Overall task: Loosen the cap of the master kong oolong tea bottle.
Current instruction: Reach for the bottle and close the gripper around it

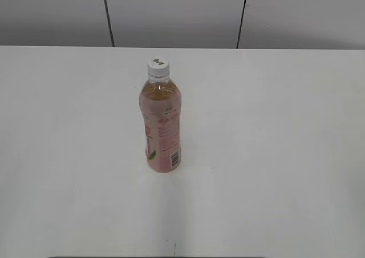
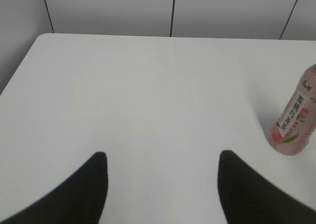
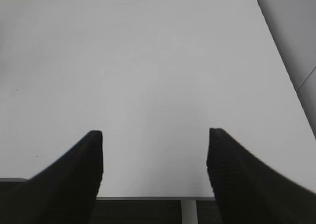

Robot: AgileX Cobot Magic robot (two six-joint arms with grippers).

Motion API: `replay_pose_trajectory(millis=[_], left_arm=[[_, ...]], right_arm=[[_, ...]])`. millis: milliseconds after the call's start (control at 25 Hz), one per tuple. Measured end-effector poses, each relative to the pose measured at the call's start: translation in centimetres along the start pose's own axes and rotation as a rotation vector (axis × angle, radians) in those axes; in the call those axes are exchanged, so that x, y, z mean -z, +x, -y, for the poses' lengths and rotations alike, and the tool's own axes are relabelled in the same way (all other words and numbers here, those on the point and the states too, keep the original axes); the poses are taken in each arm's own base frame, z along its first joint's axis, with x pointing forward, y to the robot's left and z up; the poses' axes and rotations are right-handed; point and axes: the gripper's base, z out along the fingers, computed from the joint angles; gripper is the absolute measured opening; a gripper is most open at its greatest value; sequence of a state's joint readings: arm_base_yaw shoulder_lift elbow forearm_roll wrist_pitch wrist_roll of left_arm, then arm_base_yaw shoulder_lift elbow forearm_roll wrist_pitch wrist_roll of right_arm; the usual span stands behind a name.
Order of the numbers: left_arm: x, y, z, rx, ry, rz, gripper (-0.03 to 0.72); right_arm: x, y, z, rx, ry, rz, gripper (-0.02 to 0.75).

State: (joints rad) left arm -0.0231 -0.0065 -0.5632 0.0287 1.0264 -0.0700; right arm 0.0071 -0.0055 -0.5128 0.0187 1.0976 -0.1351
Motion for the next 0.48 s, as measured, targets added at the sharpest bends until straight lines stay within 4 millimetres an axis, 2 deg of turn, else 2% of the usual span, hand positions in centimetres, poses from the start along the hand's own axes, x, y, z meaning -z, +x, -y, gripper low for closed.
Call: replay_pose_trajectory(millis=[480], left_arm=[[0.00, 0.00, 0.00, 0.000, 0.000, 0.000, 0.436]], right_arm=[[0.00, 0.00, 0.00, 0.000, 0.000, 0.000, 0.503]])
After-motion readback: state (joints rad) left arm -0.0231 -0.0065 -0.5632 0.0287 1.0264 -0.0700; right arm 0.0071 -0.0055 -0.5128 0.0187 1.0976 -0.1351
